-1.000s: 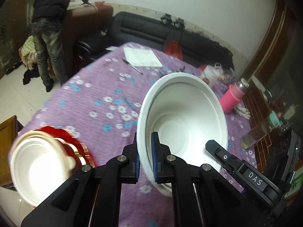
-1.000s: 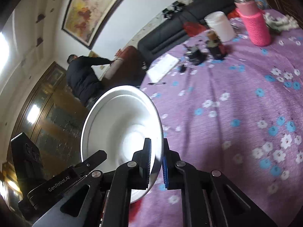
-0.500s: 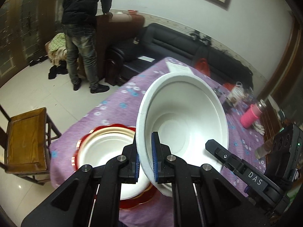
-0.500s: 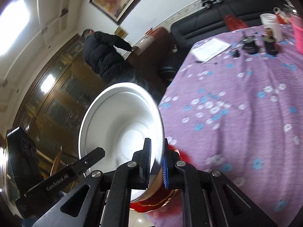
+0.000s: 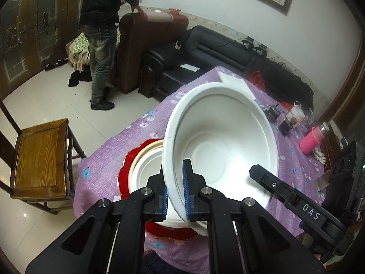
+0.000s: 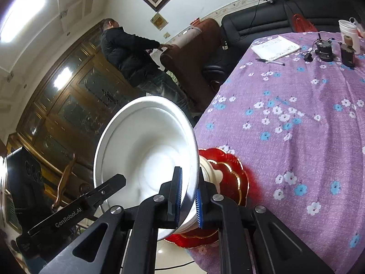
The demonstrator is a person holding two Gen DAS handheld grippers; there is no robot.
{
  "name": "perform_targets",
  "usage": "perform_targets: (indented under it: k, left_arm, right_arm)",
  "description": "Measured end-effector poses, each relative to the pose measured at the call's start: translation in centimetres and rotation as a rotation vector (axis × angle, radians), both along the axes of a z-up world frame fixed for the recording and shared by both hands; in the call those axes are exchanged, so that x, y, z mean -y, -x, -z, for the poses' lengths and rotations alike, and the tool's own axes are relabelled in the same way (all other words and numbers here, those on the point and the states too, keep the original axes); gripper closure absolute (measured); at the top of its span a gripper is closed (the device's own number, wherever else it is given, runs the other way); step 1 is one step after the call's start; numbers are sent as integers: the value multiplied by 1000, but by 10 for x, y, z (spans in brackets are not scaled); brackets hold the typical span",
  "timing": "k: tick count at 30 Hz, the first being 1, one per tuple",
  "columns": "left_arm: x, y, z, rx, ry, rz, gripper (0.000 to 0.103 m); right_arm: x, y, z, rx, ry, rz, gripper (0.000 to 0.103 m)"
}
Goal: Organize plates and bowls
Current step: 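Lift the white bowl with both grippers and carry it over the red plates, then lower the white bowl onto the stack and open both grippers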
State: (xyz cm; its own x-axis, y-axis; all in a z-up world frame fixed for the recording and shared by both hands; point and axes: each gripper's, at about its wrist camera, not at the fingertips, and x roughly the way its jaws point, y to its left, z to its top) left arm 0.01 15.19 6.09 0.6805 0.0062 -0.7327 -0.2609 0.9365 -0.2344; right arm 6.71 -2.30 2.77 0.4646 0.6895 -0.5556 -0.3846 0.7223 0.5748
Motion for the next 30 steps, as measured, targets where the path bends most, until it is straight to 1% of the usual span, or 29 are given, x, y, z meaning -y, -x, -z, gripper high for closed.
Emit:
perform_targets:
  k: [8, 19, 25, 27, 30]
  left_arm:
    - [-15, 5, 17, -39, 19, -20, 94]
    - [-25, 2, 28, -63, 30, -20, 94]
    - [-24, -2, 38, -98, 11, -20, 94]
    - [-23, -4, 39, -103, -15, -22, 93]
    - [-23, -5, 41, -110, -22, -18, 93]
  right_arm:
    - [-19, -2, 17, -30, 42, -22, 93]
    - [-35, -6, 24, -36, 81, -28, 93]
    - [-39, -10, 31, -45, 104, -22, 93]
    - [-40, -12, 35, -56, 102, -25, 93]
    - [-42, -16, 40, -69, 99, -27, 93]
